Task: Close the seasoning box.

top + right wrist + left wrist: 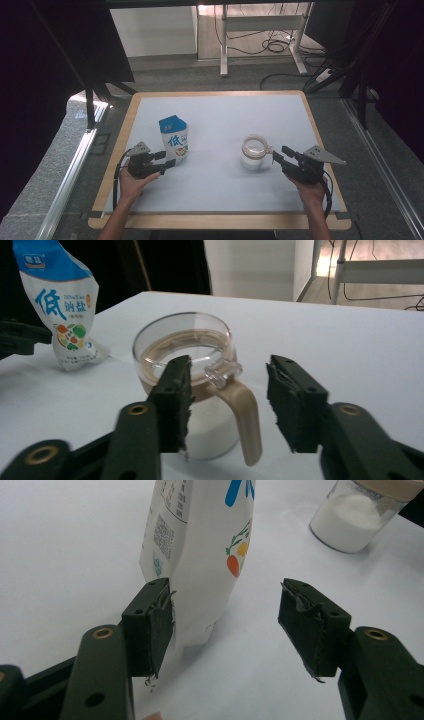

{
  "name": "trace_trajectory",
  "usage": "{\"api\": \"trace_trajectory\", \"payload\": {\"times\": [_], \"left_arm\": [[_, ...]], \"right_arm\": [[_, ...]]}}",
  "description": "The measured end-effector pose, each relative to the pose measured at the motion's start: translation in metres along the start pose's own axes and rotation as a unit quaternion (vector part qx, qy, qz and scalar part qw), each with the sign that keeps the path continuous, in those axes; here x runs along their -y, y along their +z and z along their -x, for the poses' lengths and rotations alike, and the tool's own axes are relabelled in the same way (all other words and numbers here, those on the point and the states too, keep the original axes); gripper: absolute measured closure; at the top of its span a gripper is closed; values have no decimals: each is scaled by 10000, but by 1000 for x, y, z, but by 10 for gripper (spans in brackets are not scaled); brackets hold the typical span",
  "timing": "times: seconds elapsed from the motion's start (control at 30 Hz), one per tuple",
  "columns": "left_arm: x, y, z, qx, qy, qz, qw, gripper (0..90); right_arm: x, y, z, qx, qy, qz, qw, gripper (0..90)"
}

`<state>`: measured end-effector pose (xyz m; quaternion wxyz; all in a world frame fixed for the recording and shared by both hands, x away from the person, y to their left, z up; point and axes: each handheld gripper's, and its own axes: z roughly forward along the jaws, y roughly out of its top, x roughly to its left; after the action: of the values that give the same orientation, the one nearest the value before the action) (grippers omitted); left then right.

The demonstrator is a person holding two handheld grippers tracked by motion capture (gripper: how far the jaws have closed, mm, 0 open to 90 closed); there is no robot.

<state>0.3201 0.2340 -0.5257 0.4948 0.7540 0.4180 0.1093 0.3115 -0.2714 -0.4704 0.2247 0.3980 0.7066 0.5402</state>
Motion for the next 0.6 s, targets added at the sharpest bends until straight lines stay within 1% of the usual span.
{"api": "trace_trajectory", "payload": {"times": [0.07, 0.17, 0.23, 0.37, 0.47, 0.53, 0.6], "left_arm": [[0, 0, 0, 7, 4, -8, 10000, 383], [1, 1, 0, 11, 13, -22, 10000, 383], [1, 1, 1, 15, 2, -25, 10000, 383], [2, 1, 0, 14, 10, -33, 10000, 382], [2, 2, 1, 15, 25, -60, 10000, 382], [2, 2, 1, 17, 28, -60, 10000, 382], [3, 2, 1, 13, 24, -62, 10000, 382]], "right_arm": [[3, -2, 3, -5, -4, -28, 10000, 450], [9, -4, 10, 11, -20, -118, 9999, 405], [15, -5, 15, 27, 23, -176, 9998, 392], [26, -6, 26, 113, -37, -436, 9990, 362], [34, -4, 32, 124, 28, -572, 9983, 354], [39, -2, 36, 184, 5, -703, 9974, 349], [44, 0, 40, 192, 91, -769, 9968, 347]]}}
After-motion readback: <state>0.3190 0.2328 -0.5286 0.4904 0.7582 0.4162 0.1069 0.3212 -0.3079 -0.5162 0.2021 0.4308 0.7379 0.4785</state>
